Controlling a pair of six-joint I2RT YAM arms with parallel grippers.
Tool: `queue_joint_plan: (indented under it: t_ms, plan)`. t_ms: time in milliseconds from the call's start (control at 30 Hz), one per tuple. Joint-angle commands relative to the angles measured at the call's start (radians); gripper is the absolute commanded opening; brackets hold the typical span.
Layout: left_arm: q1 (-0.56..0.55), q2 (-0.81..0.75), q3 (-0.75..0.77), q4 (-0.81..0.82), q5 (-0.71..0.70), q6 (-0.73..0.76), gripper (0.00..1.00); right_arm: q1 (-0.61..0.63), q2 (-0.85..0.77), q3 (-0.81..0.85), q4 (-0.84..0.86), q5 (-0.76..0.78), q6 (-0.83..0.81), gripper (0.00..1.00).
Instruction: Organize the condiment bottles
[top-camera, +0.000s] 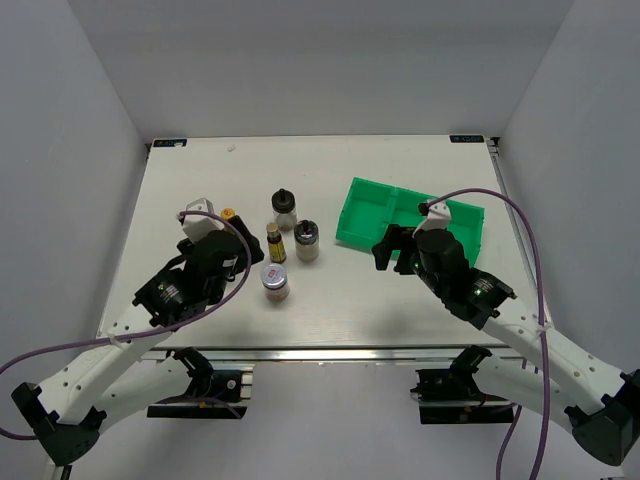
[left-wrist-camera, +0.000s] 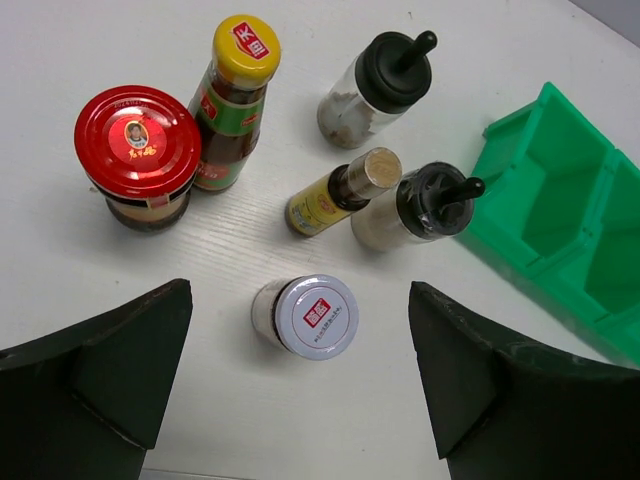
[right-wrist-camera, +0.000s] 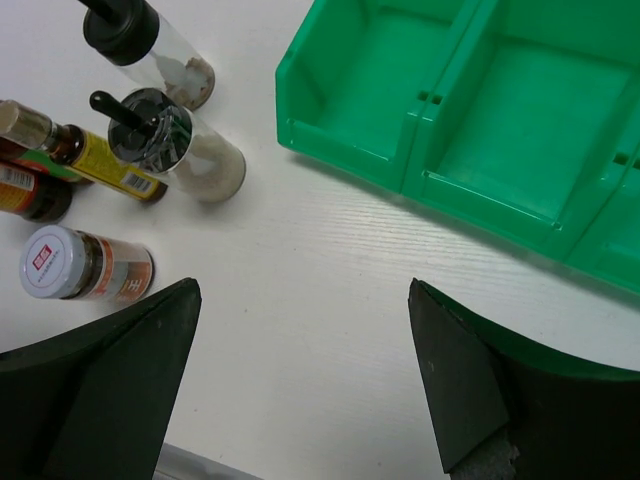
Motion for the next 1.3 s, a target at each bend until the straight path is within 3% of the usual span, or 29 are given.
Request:
queue_joint_plan:
  t_ms: [0, 233, 433, 633, 833, 1267]
  plan:
    - [0.004, -0.007, 0.001, -0.059, 0.0, -0.038, 0.98, 0.004, -0.03, 0.004, 0.023, -0.035, -0.045, 0.89]
    - [0.003, 0.004, -0.021, -0.076, 0.008, -0.058, 0.98, 0.002, -0.055, -0.054, 0.093, -0.095, -0.141, 0.89]
    - [0.004, 0.029, -0.018, -0.083, 0.023, -0.057, 0.98, 0.024, 0.049, -0.024, 0.083, -0.196, -0.199, 0.89]
    - [0.003, 0.029, -0.056, -0.05, 0.054, -0.045, 0.98, 0.105, 0.132, 0.004, 0.139, -0.172, -0.249, 0.89]
    - [0.004, 0.059, -0.074, -0.023, 0.114, -0.021, 0.98, 0.232, 0.269, 0.045, 0.233, -0.113, -0.31, 0.89]
    - [0.003, -0.01, -0.047, -0.172, 0.029, -0.168, 0.98, 0.366, 0.644, 0.222, 0.461, -0.245, -0.362, 0.89]
